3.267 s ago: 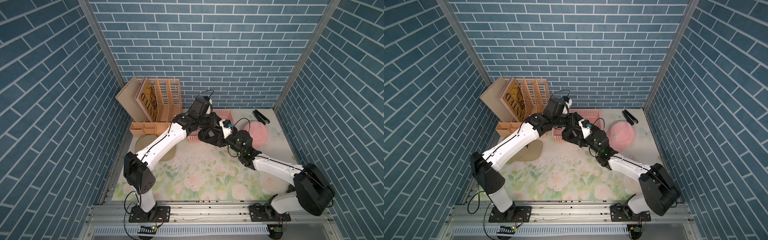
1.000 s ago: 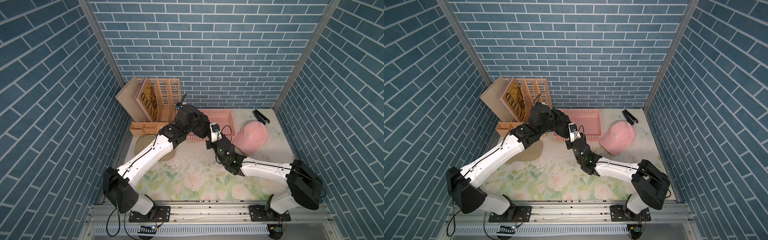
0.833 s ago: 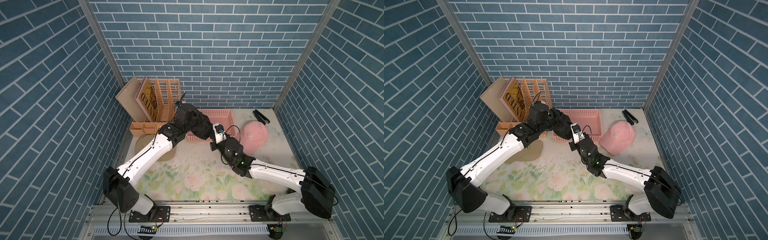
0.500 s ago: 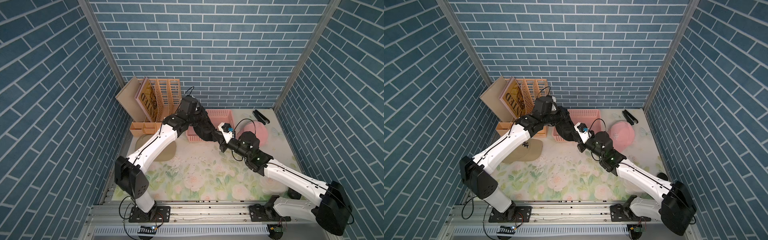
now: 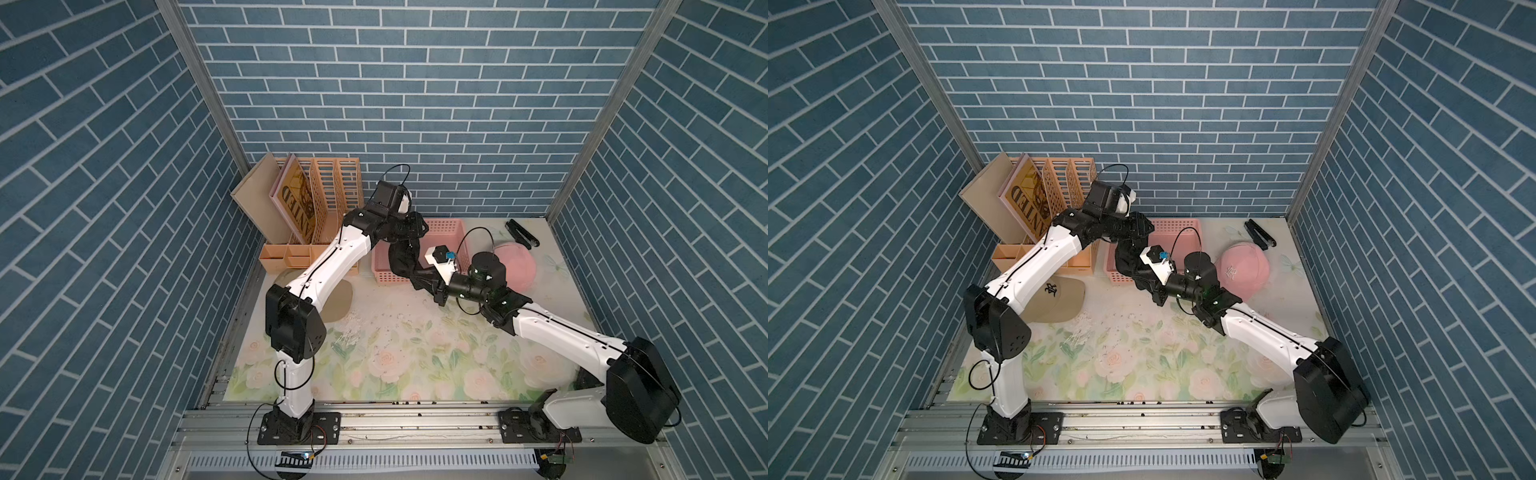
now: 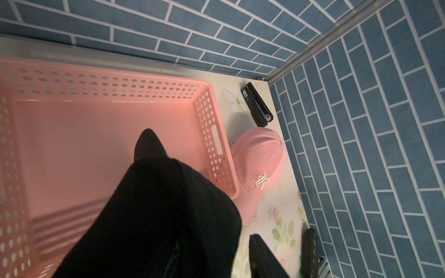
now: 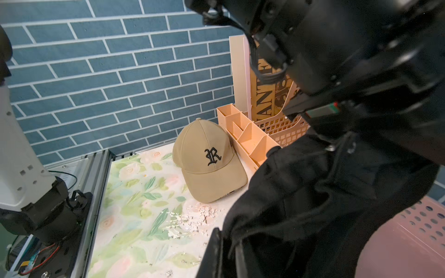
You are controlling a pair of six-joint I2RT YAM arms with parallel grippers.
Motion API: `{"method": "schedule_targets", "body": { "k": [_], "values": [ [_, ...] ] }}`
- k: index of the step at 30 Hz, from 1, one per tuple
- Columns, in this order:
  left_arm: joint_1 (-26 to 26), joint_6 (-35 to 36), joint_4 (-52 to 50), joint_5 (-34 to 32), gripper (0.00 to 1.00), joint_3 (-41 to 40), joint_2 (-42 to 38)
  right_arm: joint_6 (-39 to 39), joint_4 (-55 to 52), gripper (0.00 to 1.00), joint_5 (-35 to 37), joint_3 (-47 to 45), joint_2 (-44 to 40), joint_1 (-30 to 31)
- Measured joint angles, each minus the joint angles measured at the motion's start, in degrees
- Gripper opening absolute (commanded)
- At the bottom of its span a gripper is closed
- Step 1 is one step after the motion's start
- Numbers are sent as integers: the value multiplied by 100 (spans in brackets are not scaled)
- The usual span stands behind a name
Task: Turn the baseball cap inside out
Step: Turn over the baseball cap.
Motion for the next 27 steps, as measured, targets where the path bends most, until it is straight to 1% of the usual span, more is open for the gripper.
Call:
{"method": "schedule_targets", "body": {
  "k": [3,5,6,7,8,12,17,19,21,23,25,27],
  "values": [
    [15,293,-225,-186,54,245,-7,382,337,0,-76,-4,28,-157],
    [17,498,-420,-358,57,544,-11,741,654,0,-76,-2,28,-251],
    [17,595,-481,-442,64,691,-31,876,778,0,-74,-2,28,-278],
    [17,680,-533,-529,88,813,-61,1067,920,0,-68,11,35,-297],
    [17,813,-562,-638,99,914,-127,1217,990,0,-50,55,52,-313],
    [17,1196,-636,-1097,100,1001,-538,1679,1058,0,85,483,304,-339],
    [17,1775,-610,-2151,100,929,-1080,2262,1224,0,426,651,452,-398],
    [-4,2024,-503,-2608,100,693,-1303,2544,1351,0,599,651,452,-428],
    [-140,2500,-262,-3410,100,269,-1574,2815,1532,0,809,651,452,-450],
    [-433,3117,7,-4258,100,-166,-1808,3069,1694,0,1047,658,452,-461],
    [-662,3563,199,-4645,100,-378,-1899,3283,1818,0,1274,667,452,-461],
    [-791,3845,400,-4787,100,-560,-1958,3484,1980,0,1528,664,444,-459]
  ]
}}
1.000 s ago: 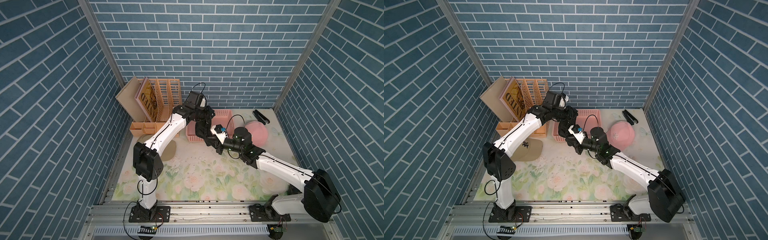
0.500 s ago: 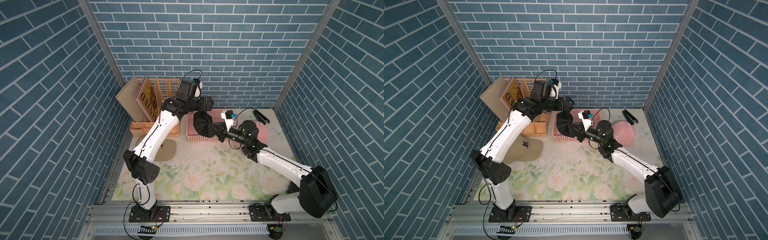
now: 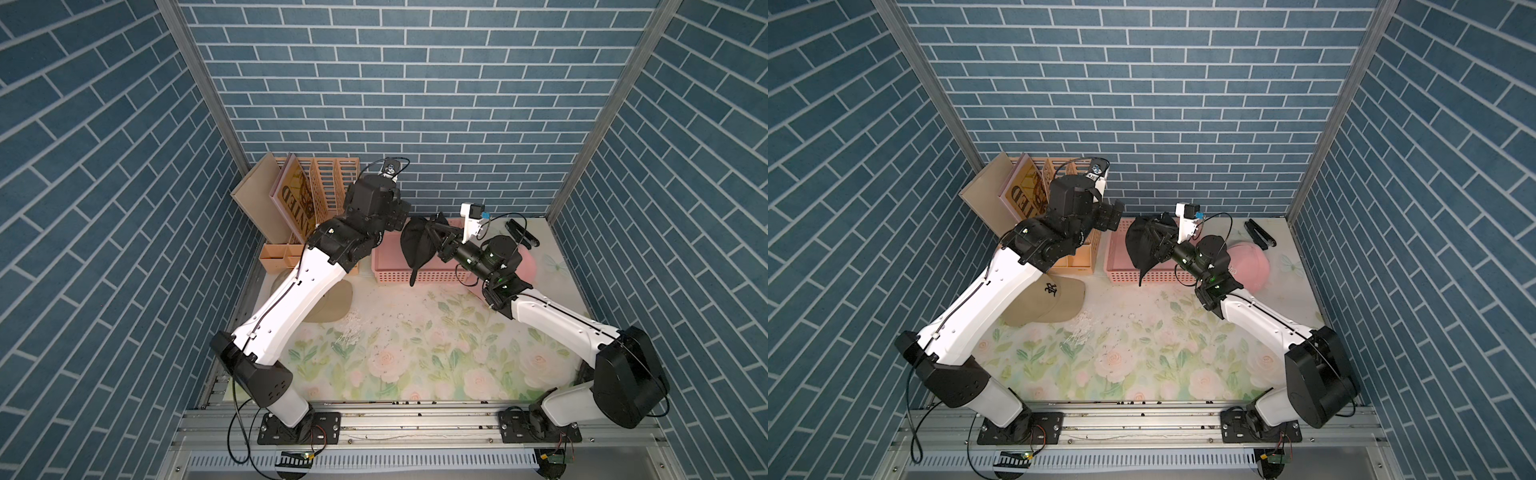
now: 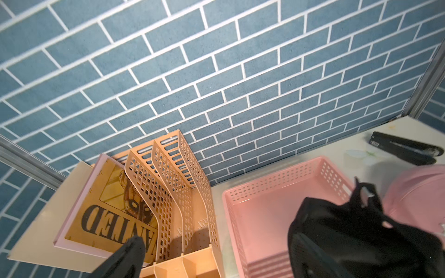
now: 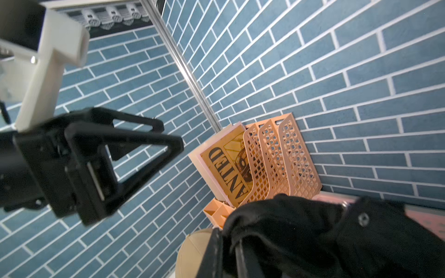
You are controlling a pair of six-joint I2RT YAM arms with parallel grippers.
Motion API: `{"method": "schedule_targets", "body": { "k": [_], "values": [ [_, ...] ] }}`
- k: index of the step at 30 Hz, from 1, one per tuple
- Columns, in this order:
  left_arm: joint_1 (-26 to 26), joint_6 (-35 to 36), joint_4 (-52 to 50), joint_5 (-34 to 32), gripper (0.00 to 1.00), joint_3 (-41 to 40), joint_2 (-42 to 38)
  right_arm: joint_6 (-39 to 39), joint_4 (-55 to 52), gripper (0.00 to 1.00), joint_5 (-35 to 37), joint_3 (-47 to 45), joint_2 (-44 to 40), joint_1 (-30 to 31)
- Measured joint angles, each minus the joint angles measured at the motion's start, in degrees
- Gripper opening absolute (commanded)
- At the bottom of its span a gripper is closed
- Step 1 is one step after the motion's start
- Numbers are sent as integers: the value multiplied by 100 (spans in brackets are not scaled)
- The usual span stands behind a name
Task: Turn the baseball cap inside out
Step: Turn over the baseball cap.
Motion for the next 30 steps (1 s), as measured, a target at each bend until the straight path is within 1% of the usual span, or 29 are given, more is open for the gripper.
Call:
{"method": "schedule_targets", "body": {
  "k": [2,5,8,11,13,17,22,30],
  "values": [
    [0,116,111,33,100,-197,-96,166,216,0,308,0,-24,0],
    [-46,83,278,243,99,-614,-378,275,525,0,737,0,-76,0],
    [-348,0,581,444,98,-1360,-898,310,872,0,1104,2,-83,0],
    [-634,-157,992,815,97,-2192,-1432,315,1102,0,1325,9,-83,0],
    [-667,-262,1294,1008,97,-2686,-1665,313,1213,0,1434,44,-83,11],
    [-654,-442,1788,1268,99,-3318,-1751,310,1294,0,1580,225,-83,76],
    [-654,-610,2343,1464,99,-3700,-1617,289,1357,0,1722,354,-83,247],
    [-654,-765,2922,1526,100,-3700,-1246,284,1388,0,1840,378,-83,444]
  ]
}}
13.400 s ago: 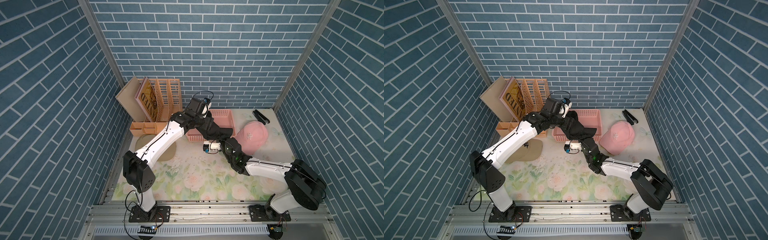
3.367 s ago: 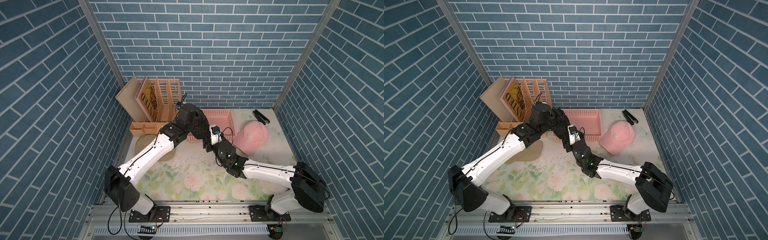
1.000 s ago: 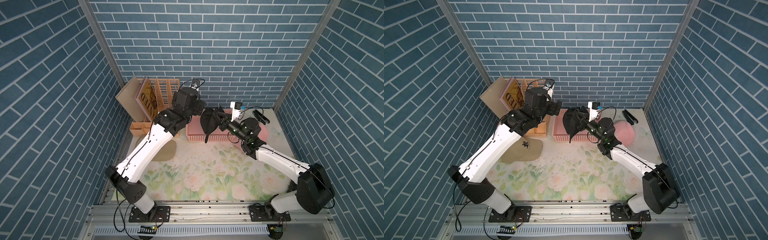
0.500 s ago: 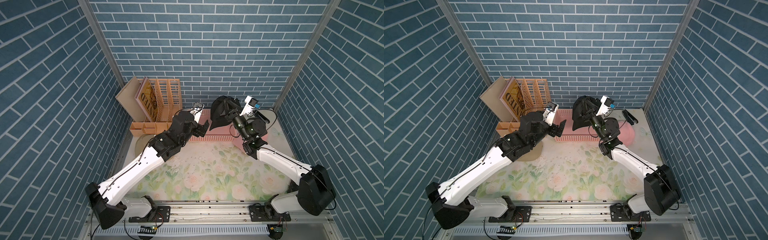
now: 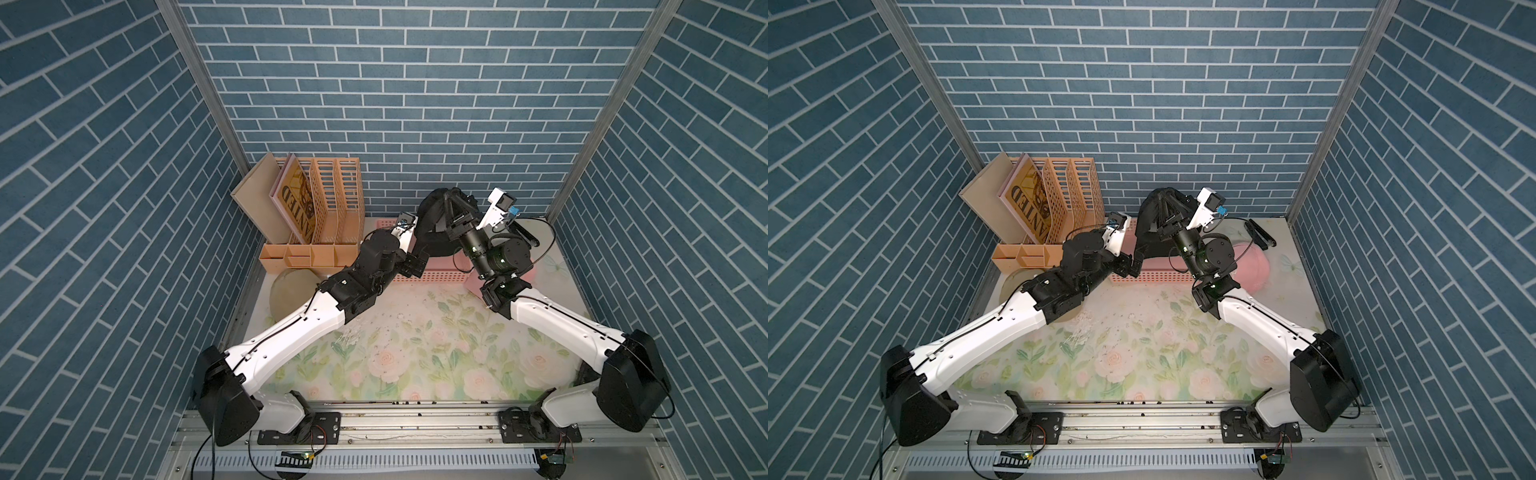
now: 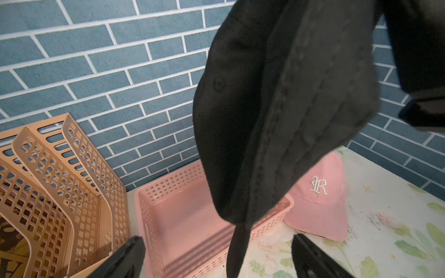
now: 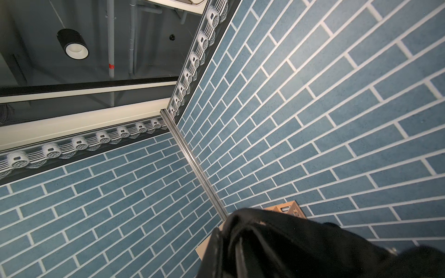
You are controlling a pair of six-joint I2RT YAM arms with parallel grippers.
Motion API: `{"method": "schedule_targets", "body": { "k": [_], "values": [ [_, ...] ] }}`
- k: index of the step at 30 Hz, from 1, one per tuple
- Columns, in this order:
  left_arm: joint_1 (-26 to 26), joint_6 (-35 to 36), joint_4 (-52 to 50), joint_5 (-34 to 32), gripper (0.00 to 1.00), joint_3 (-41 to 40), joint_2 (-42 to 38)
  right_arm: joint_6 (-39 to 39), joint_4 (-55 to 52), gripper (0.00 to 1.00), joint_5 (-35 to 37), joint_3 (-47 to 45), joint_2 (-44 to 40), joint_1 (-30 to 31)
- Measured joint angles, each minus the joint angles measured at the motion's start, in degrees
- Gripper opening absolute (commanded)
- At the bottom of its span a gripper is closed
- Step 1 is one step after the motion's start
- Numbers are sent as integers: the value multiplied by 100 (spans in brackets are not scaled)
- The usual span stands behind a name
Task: Turn the baseball cap inside out
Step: Turn over the baseball cap.
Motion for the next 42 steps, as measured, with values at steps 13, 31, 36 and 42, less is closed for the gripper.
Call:
{"method": "schedule_targets", "body": {
  "k": [13,31,36,42],
  "values": [
    [452,-240,369,444,48,-81,227,144,164,0,17,-404,-404,55],
    [551,-203,-55,2492,0,-275,70,-1486,-1589,27,186,-116,-822,-35],
    [553,-286,-570,2782,0,-28,74,-2643,-2608,56,22,208,-833,-127],
    [557,-299,-966,2959,0,-9,74,-3687,-3845,70,-105,317,-1001,-446]
  ]
}}
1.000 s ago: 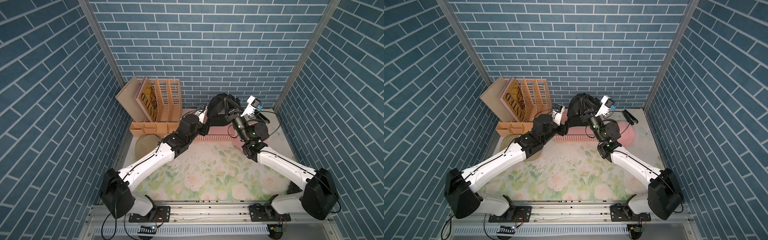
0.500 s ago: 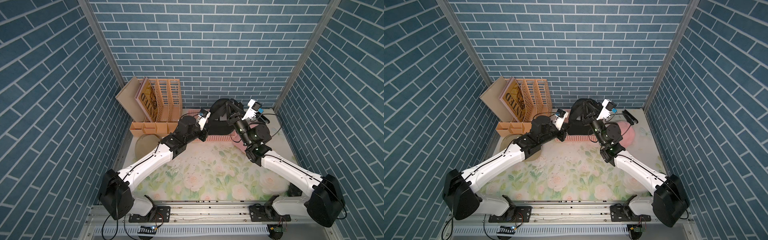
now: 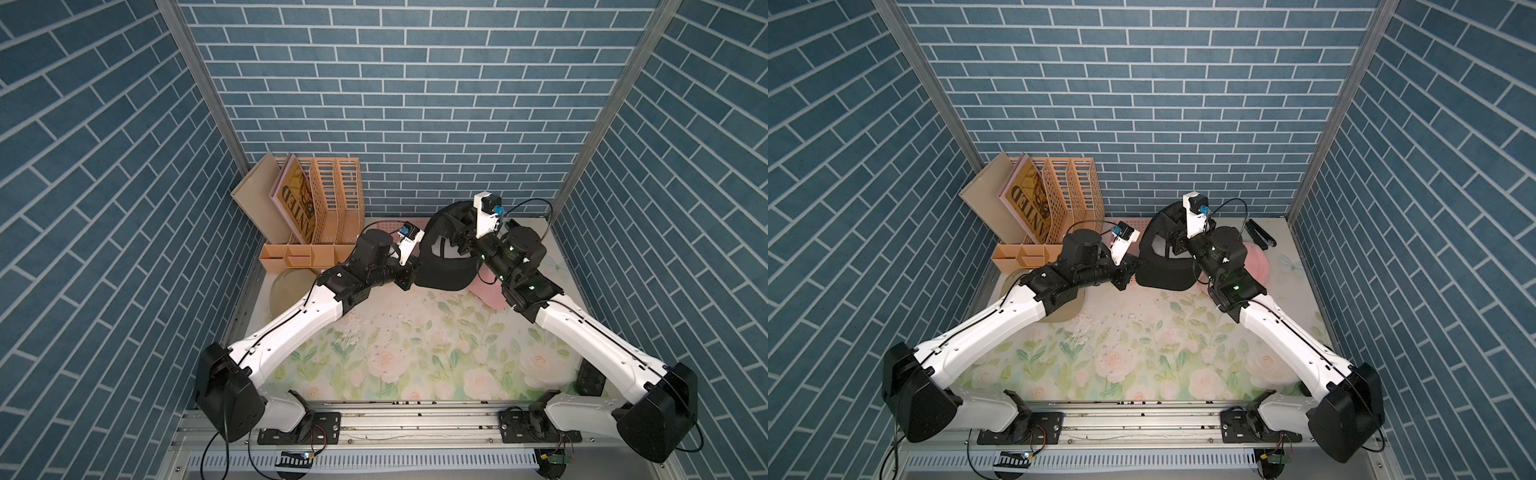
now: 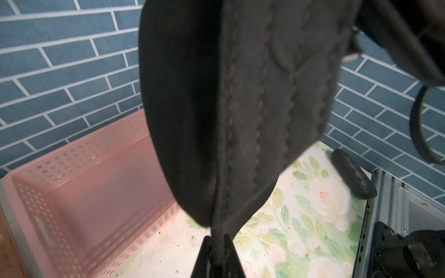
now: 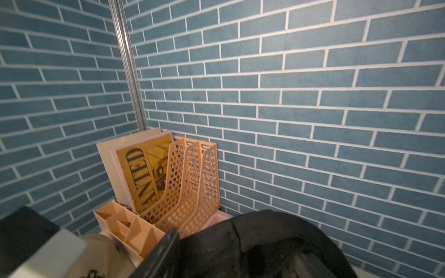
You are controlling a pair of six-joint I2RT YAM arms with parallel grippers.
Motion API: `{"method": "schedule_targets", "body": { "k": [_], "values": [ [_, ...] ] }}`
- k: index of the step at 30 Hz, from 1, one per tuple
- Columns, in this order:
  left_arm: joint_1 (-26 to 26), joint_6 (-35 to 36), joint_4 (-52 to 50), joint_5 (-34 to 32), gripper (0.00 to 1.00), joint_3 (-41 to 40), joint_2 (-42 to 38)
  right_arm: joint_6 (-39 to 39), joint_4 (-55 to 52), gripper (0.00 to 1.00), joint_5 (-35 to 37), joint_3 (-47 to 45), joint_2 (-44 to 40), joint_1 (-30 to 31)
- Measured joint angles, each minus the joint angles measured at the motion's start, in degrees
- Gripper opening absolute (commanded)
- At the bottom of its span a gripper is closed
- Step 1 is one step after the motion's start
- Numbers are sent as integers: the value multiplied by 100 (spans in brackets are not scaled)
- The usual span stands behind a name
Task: Turn the baseball cap inside out
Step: Turn over the baseball cap.
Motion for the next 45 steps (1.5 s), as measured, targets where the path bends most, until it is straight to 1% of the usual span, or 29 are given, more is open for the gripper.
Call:
{"method": "schedule_targets", "body": {
  "k": [6,8,10,11,14,16,20,23,28,32,38,42,45],
  "values": [
    [4,87,-323,-79,0,181,39,-726,-1204,72,-271,197,-354,-199],
    [2,122,-431,-188,0,269,48,-949,-1532,76,-372,232,-476,-221],
    [2,153,-546,-356,0,365,72,-1080,-1788,86,-595,291,-522,-286],
    [-2,173,-597,-457,0,407,90,-1113,-1875,91,-743,323,-522,-328],
    [-48,221,-678,-710,0,474,151,-1016,-1902,91,-1176,334,-522,-420],
    [-92,234,-702,-809,0,476,199,-914,-1827,91,-1320,341,-516,-431],
    [-153,258,-778,-1163,0,479,258,-852,-2076,90,-1117,691,-358,-439],
    [-157,352,-885,-1541,0,544,258,-1021,-2457,90,-898,929,-376,-474],
    [-153,741,-968,-1969,0,793,258,-1661,-2924,90,-269,839,-697,-490],
    [-177,1198,-1058,-2404,0,879,258,-2400,-2949,90,85,426,-997,-494],
    [-205,1794,-1250,-3158,0,887,273,-3495,-2577,90,227,-245,-1198,-494],
    [-321,2146,-1335,-3467,0,887,273,-3875,-2317,89,146,-323,-1058,-492],
    [-560,2507,-1344,-3827,0,863,295,-4065,-2199,89,-66,-304,-868,-494]
  ]
}}
